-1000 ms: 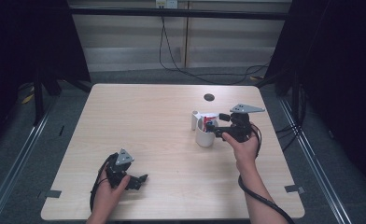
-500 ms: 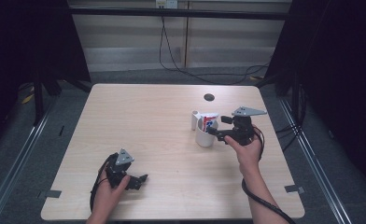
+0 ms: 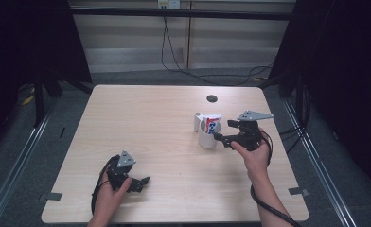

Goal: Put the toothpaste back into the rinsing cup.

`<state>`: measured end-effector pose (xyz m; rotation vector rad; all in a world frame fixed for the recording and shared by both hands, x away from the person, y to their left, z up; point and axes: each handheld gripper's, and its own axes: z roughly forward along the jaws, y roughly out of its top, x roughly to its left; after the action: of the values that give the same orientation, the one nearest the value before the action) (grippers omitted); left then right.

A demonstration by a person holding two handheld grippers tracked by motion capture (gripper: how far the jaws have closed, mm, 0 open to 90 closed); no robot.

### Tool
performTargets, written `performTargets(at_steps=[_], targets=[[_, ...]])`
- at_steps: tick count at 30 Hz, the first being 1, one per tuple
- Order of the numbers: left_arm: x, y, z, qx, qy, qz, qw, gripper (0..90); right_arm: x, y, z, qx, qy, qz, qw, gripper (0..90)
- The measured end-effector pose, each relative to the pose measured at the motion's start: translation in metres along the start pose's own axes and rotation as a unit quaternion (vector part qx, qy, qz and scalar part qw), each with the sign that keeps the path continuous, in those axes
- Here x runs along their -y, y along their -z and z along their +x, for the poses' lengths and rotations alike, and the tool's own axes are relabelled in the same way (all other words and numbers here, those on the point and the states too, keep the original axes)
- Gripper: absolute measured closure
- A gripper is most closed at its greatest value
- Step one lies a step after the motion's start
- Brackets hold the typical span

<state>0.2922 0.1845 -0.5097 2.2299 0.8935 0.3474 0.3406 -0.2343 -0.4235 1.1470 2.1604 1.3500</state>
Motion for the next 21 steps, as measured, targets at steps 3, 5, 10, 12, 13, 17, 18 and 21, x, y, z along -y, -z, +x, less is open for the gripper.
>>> performTargets(at_steps=[3,5,10,12,13,17,18,21], targets=[[0.0,0.0,0.0,0.0,0.0,0.001,1.0,0.0,0.001,0.003,0.001,-0.002,0.004,0.004,1.0,14.1],[0.0,0.0,0.0,0.0,0.0,0.001,1.0,0.0,0.003,0.004,0.001,-0.007,0.006,0.007,0.9999,13.7],[0.0,0.0,0.0,0.0,0.0,0.001,1.0,0.0,0.008,0.006,0.001,-0.012,0.002,0.016,0.9998,13.8],[0.0,0.0,0.0,0.0,0.0,0.0,1.0,0.0,0.01,0.007,0.0,-0.011,-0.002,0.021,0.9997,13.9],[0.0,0.0,0.0,0.0,0.0,0.001,1.0,0.0,0.011,0.008,-0.001,-0.01,-0.001,0.022,0.9997,13.9],[0.0,0.0,0.0,0.0,0.0,0.001,1.0,0.0,0.015,0.01,-0.003,-0.009,0.0,0.027,0.9996,14.1],[0.0,0.0,0.0,0.0,0.0,0.001,1.0,0.0,0.015,0.011,-0.003,-0.007,-0.002,0.029,0.9996,14.1],[0.0,0.0,0.0,0.0,-0.001,0.002,1.0,0.0,0.018,0.013,-0.004,-0.007,0.001,0.034,0.9994,14.1]])
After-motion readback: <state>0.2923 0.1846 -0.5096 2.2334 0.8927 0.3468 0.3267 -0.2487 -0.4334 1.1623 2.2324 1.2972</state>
